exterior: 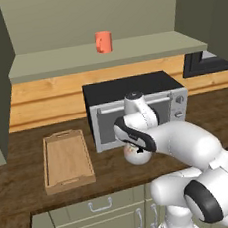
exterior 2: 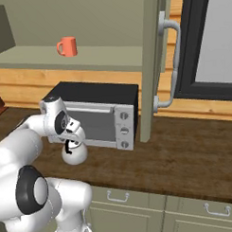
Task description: Pick the kettle from the counter and place it on the tray. Then pick the mug from the cabinet and place it on the tray. Then close the cabinet doors.
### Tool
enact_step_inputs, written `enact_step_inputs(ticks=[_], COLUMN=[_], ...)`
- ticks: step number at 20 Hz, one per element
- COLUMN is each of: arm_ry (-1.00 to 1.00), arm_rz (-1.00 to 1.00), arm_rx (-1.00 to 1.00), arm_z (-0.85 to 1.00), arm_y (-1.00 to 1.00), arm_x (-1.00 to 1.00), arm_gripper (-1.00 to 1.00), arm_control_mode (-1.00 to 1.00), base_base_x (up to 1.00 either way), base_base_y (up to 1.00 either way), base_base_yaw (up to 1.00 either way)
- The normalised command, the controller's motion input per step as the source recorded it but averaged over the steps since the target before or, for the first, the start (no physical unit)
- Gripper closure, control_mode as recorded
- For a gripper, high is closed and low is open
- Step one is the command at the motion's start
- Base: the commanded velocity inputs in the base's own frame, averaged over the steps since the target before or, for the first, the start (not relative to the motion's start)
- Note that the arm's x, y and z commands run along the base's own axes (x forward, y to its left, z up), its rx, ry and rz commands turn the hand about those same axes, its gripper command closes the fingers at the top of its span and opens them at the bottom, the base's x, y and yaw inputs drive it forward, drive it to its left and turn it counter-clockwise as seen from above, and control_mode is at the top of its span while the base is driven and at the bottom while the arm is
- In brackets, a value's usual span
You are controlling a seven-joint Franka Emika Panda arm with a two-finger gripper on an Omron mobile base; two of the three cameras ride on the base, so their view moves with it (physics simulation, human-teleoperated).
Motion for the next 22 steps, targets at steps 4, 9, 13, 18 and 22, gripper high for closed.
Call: enact_step_inputs(ticks=[4,9,13,18,22], arm_ry=[0.01,0.01,-0.04,-0.01,0.0], arm_rz=[0.0,0.0,0.0,0.0,0.0], arm_rx=[0.0,0.0,0.01,0.05,0.07], arm_z=[-0.04,-0.07,0.04,0.11,0.16], arm_y=[0.0,0.0,0.0,0.16,0.38], arm_x=[-0.01,-0.23,-0.39,-0.63,-0.58], arm_gripper=[1.0,1.0,1.0,1.0,1.0], arm_control_mode=[-1.0,-1.0,-1.0,-1.0,-1.0], base_base_x=[0.0,0.0,0.0,0.0,0.0], base_base_y=[0.0,0.0,0.0,0.0,0.0], base_base_yaw=[0.0,0.0,0.0,0.0,0.0])
